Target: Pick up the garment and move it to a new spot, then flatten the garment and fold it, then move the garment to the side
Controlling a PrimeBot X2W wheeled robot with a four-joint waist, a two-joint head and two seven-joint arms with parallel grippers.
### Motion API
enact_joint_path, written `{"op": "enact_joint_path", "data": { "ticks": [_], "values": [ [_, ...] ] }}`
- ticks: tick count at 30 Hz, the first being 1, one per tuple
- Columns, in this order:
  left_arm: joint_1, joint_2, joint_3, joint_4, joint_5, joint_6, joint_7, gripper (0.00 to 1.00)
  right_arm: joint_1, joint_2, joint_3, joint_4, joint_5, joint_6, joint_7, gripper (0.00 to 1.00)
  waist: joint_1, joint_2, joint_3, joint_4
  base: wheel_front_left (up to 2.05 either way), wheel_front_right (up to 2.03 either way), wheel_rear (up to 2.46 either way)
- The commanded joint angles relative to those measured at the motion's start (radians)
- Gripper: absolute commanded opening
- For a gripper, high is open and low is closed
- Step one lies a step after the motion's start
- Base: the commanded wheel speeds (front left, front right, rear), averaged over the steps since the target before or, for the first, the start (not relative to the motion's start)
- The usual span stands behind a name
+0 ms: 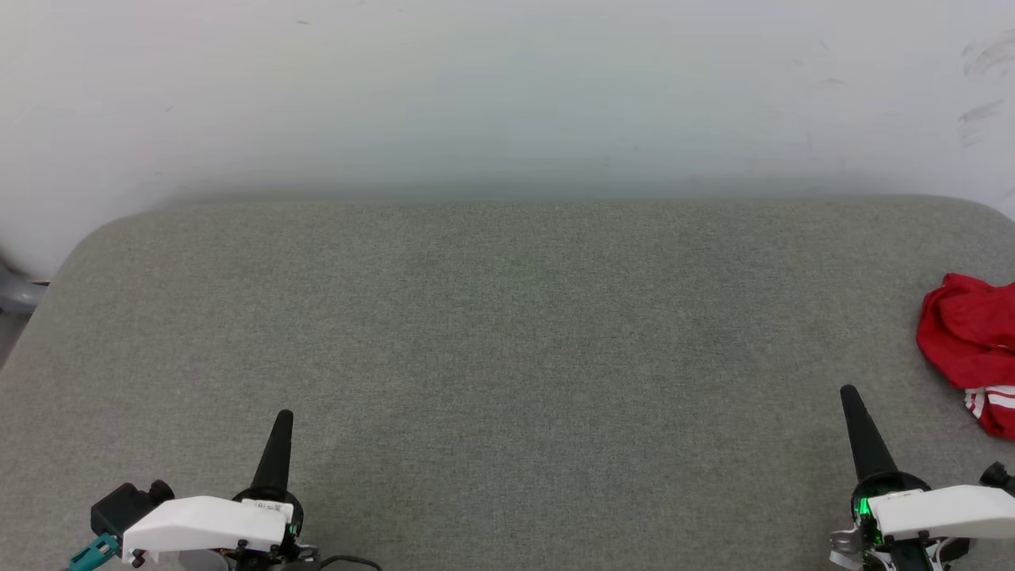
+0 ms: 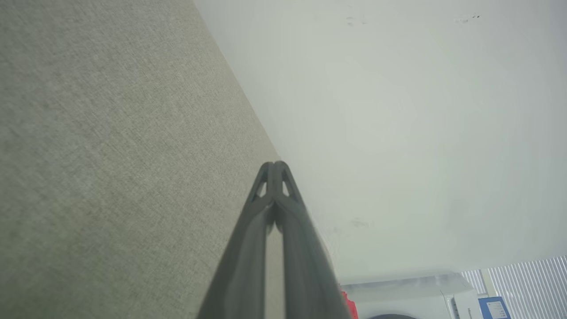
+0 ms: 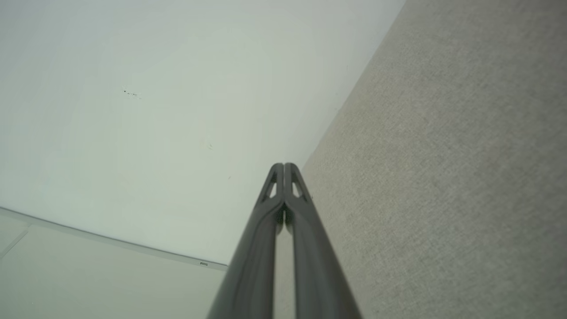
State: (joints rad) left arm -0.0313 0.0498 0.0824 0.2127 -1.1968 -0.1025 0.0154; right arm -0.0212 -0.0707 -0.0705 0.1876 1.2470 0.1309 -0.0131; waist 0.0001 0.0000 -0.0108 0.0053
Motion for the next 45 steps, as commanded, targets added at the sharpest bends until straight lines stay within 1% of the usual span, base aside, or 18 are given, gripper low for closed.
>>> {"op": "enact_joint_path", "data": {
  "ticks": [1, 20, 24, 45],
  "values": [
    [-0.025, 0.001, 0.006, -0.004, -0.024, -0.006, 0.007, 0.0, -0.021, -0.007, -0.002, -0.003, 0.025, 0.0, 0.007, 0.0, -0.0001, 0.0, 0.0, 0.0, 0.0, 0.0, 0.0],
    [-0.052, 0.001, 0.017, 0.013, -0.2, -0.017, 0.05, 0.0, -0.054, -0.004, -0.008, 0.024, 0.189, 0.0, 0.051, 0.0, -0.0001, 0.0, 0.006, -0.002, 0.0, 0.0, 0.0],
    [-0.062, 0.001, 0.022, 0.019, -0.259, -0.021, 0.064, 0.0, -0.066, -0.002, -0.011, 0.033, 0.243, 0.0, 0.067, 0.0, -0.0001, 0.0, 0.008, -0.003, 0.0, 0.0, 0.0],
    [-0.082, 0.001, 0.034, 0.034, -0.41, -0.029, 0.099, 0.0, -0.09, 0.002, -0.018, 0.057, 0.382, 0.0, 0.108, 0.0, -0.0001, 0.0, 0.013, -0.005, 0.0, 0.0, 0.0]
  ]
}}
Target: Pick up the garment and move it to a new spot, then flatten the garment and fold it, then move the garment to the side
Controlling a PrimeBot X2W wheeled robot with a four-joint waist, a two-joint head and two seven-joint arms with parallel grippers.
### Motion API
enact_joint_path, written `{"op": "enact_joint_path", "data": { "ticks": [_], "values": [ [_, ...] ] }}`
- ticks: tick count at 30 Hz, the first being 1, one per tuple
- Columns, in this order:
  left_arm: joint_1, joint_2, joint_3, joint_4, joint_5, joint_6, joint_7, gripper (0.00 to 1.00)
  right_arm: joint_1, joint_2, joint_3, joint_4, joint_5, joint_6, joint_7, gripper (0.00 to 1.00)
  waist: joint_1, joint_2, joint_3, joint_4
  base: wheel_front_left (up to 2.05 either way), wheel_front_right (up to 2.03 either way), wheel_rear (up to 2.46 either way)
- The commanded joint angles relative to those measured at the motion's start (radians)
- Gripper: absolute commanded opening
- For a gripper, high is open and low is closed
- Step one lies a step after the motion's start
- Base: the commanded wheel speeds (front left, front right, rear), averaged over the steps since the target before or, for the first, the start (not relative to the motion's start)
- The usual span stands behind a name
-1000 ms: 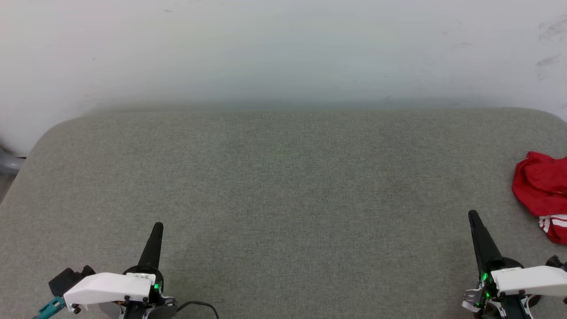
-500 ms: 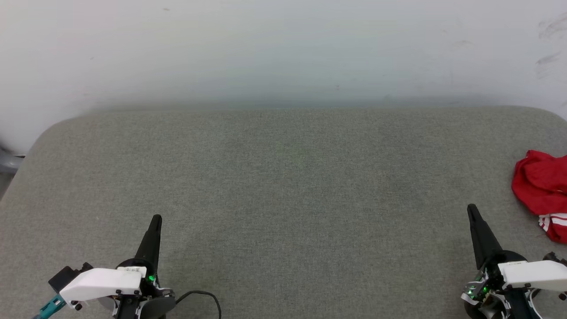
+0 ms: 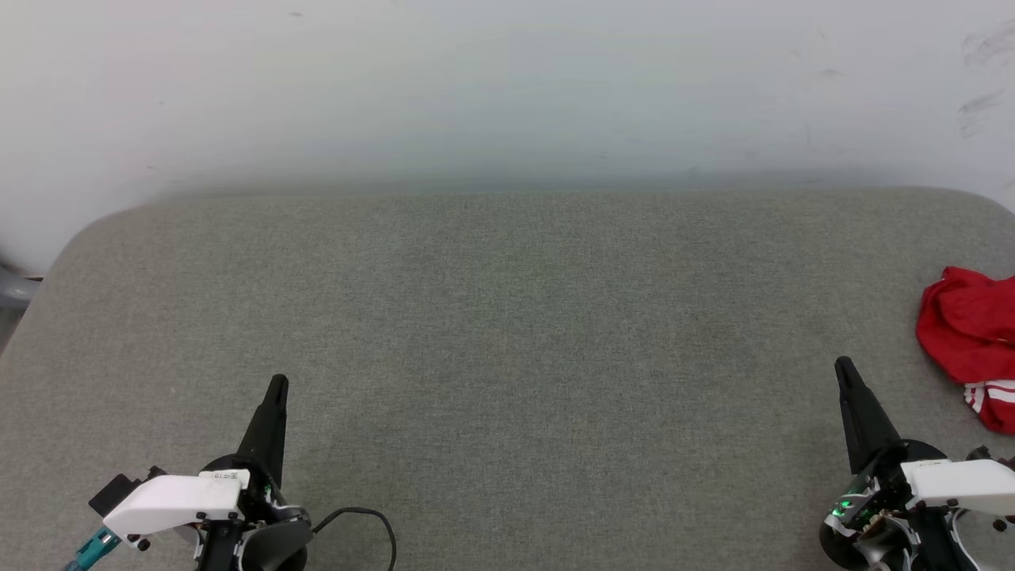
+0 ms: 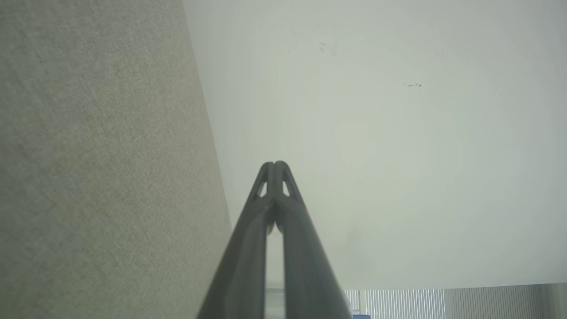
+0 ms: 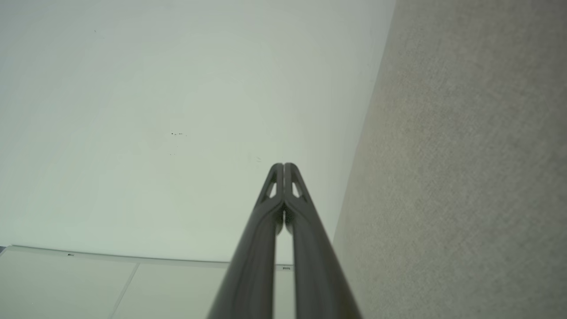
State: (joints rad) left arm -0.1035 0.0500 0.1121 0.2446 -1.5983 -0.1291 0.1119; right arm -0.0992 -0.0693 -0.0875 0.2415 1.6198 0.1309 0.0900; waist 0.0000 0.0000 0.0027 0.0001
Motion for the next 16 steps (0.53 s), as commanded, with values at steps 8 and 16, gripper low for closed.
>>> {"op": "enact_joint_path", "data": {
  "ticks": [8, 16],
  "values": [
    [-0.011, 0.001, 0.004, 0.002, -0.015, -0.004, 0.006, 0.0, -0.013, 0.003, -0.004, 0.004, 0.013, 0.0, 0.007, 0.0, 0.0, 0.0, 0.0, 0.0, 0.0, 0.0, 0.0],
    [-0.01, 0.001, 0.004, 0.002, -0.014, -0.004, 0.006, 0.0, -0.013, 0.005, -0.007, 0.004, 0.009, 0.0, 0.01, 0.0, 0.0, 0.0, 0.0, 0.0, 0.0, 0.0, 0.0]
  ]
}}
